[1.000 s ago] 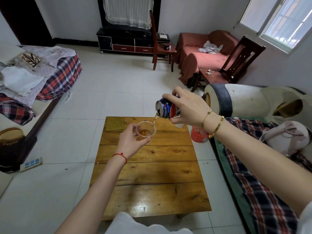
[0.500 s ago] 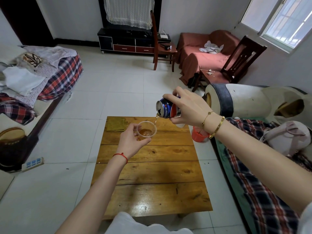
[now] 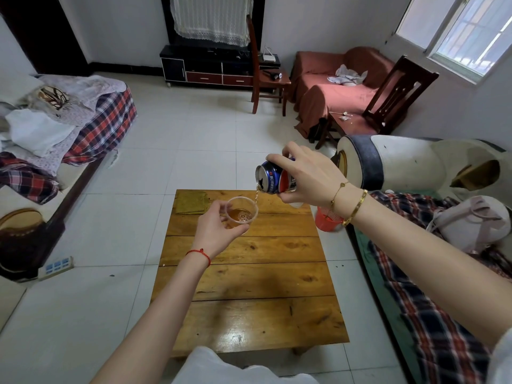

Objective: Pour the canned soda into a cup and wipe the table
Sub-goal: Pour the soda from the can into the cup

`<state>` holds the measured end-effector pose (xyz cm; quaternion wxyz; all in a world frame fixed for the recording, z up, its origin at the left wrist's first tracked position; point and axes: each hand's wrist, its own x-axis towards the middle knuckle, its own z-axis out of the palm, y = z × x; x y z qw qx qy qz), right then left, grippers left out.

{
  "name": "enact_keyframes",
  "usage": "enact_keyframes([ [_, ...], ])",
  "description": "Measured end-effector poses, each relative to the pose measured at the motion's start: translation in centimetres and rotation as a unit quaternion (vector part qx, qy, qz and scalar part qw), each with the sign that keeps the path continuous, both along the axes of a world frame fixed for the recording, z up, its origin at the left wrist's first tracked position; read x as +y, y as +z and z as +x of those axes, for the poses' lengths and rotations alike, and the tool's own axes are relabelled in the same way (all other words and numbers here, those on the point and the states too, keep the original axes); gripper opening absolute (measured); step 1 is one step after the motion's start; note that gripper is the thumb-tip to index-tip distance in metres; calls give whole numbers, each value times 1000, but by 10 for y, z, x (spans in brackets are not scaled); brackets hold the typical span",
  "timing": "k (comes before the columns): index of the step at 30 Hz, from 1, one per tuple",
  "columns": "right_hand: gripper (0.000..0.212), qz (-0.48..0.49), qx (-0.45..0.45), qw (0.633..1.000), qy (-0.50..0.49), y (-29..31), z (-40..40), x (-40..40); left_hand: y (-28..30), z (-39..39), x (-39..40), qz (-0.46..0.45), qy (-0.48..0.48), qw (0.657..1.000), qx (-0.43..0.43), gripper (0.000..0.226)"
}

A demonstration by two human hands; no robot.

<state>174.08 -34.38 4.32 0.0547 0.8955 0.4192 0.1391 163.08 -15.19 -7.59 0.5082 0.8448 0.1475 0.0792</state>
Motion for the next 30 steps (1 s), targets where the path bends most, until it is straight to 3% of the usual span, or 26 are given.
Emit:
enact_keyframes([
  [30, 69, 1, -6, 1000, 0, 2, -7, -6, 5, -5, -4, 8, -3, 1000, -1, 67],
])
